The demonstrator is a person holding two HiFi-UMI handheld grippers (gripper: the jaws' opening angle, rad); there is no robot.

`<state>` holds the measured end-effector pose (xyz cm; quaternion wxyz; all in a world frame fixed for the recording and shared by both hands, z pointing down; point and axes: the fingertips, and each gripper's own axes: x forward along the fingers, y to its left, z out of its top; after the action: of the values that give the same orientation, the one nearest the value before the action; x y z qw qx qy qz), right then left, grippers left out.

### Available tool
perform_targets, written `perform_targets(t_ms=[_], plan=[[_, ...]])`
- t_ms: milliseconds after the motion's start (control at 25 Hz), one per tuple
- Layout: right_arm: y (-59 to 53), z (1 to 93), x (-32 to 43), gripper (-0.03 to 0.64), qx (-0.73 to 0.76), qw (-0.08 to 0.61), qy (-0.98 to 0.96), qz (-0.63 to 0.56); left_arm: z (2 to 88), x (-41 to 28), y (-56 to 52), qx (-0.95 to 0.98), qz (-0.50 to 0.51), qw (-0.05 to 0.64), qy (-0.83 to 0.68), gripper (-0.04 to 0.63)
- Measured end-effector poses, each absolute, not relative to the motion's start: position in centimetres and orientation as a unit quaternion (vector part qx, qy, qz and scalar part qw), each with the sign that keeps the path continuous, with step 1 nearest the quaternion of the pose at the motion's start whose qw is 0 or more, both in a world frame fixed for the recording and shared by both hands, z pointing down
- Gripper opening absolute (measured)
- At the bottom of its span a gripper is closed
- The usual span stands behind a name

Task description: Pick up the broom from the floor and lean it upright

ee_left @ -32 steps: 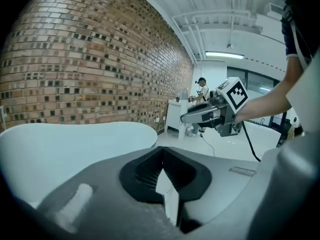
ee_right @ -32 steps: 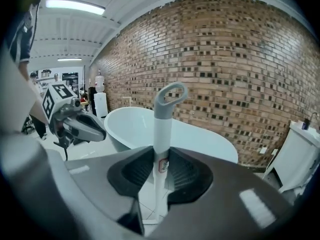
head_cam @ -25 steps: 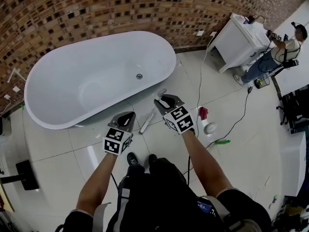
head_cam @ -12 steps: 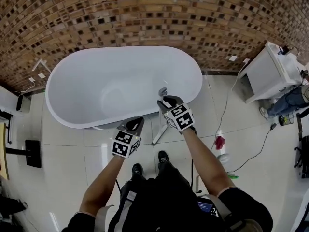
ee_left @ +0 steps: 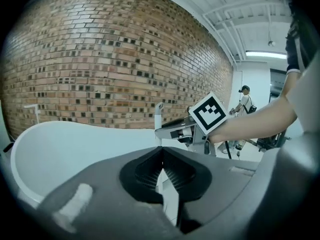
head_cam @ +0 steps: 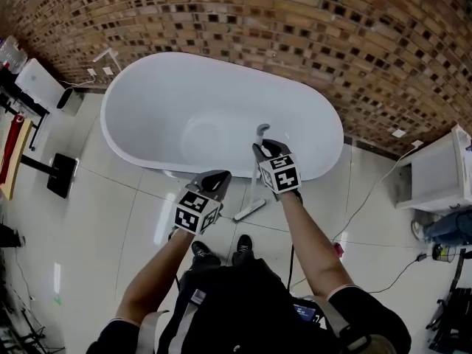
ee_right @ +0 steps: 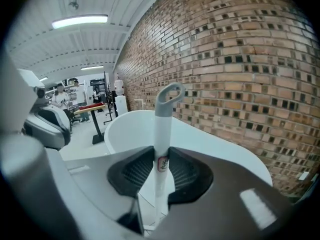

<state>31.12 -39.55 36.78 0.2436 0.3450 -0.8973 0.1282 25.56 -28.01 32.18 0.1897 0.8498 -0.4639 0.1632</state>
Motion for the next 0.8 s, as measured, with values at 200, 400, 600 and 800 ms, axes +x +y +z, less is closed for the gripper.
perform_targets(t_ms=[200,400,600,800], plan=[[-40.4,37.0,30.0,0.101,0.328,0.247,-0.903,0.125,31.9,25.0,-28.5,0.834,0.165,0.190,-0.492,0.002],[-40.9,37.0,29.2,0.118,0.316,0.247,-0.908,0.125,32.1,24.3,-28.3,0.824,0.169,0.194,-0.505,0.001],[-40.8,36.1,29.1,0.210,0.316,0.229,-0.912,0.125,32.2,24.2,-28.2,0.823,0.173,0.194,-0.506,0.002],[-39.5,33.7,30.2,0.225,0.337,0.196,-0.912,0.126,31.3,24.1,-28.6,0.828,0.163,0.189,-0.502,0.001]])
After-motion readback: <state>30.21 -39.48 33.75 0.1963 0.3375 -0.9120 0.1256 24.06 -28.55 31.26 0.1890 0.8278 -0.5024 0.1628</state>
